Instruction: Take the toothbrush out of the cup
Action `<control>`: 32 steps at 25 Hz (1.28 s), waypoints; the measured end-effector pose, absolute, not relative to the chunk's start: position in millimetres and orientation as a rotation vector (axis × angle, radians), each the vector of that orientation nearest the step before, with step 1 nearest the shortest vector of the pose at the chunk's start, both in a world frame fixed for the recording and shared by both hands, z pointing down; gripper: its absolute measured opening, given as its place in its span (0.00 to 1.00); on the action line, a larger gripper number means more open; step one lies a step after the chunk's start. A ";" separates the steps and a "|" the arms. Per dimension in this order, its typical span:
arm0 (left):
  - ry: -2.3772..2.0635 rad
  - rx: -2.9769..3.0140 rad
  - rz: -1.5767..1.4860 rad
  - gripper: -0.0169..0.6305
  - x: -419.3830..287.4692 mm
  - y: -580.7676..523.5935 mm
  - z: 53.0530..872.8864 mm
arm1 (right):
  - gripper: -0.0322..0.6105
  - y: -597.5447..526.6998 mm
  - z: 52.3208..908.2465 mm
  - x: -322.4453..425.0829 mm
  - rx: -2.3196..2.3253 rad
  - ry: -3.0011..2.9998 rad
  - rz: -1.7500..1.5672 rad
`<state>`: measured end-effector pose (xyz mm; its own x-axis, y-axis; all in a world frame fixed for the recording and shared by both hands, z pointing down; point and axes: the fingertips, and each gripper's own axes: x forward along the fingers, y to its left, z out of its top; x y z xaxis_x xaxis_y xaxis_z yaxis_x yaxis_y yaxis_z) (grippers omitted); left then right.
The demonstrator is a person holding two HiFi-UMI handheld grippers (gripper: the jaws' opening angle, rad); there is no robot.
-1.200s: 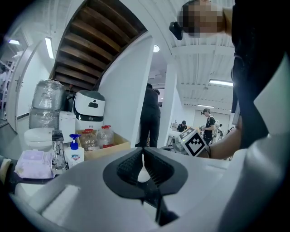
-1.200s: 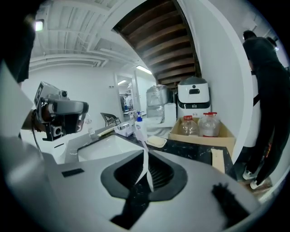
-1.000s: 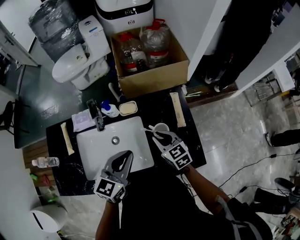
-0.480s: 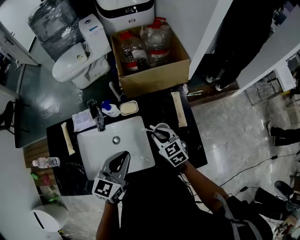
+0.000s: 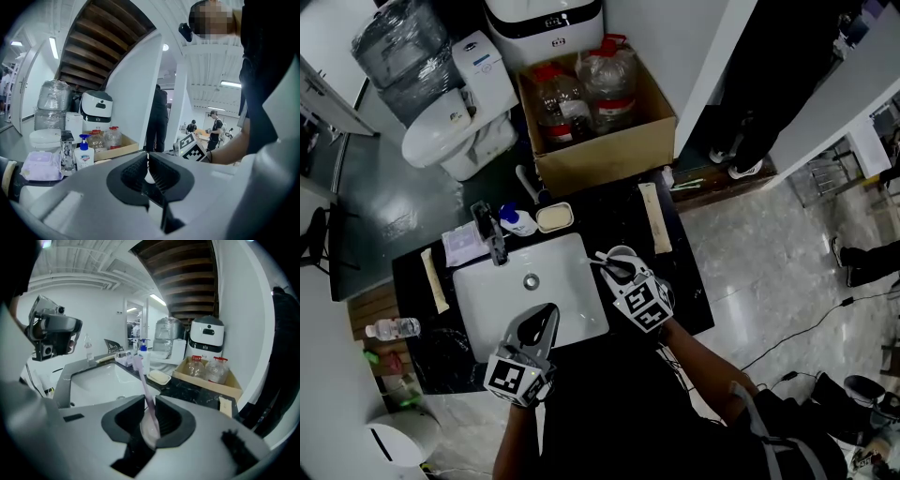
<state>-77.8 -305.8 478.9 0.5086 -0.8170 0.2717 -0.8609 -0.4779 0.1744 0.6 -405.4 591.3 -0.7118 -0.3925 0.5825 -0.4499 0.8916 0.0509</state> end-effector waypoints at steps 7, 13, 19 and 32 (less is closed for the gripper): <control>-1.419 2.390 0.163 0.06 -77.5 -308.2 469.0 | 0.15 -409.0 580.5 13.1 0.689 -2.486 0.249; -1.417 2.418 0.165 0.06 -75.3 -306.9 473.9 | 0.14 -408.0 568.9 25.5 0.723 -2.532 0.265; -1.408 2.438 0.143 0.06 -68.7 -304.6 470.9 | 0.14 -401.5 556.6 36.0 0.754 -2.549 0.262; -1.400 2.469 0.116 0.05 -63.9 -300.8 466.4 | 0.14 -391.3 500.2 49.2 0.825 -2.645 0.231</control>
<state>-63.9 -300.8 466.4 0.5218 -0.8254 0.2154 -0.8496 -0.4801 0.2182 49.2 -391.3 500.2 -0.7649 -0.5169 0.3843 -0.5758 0.8162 -0.0481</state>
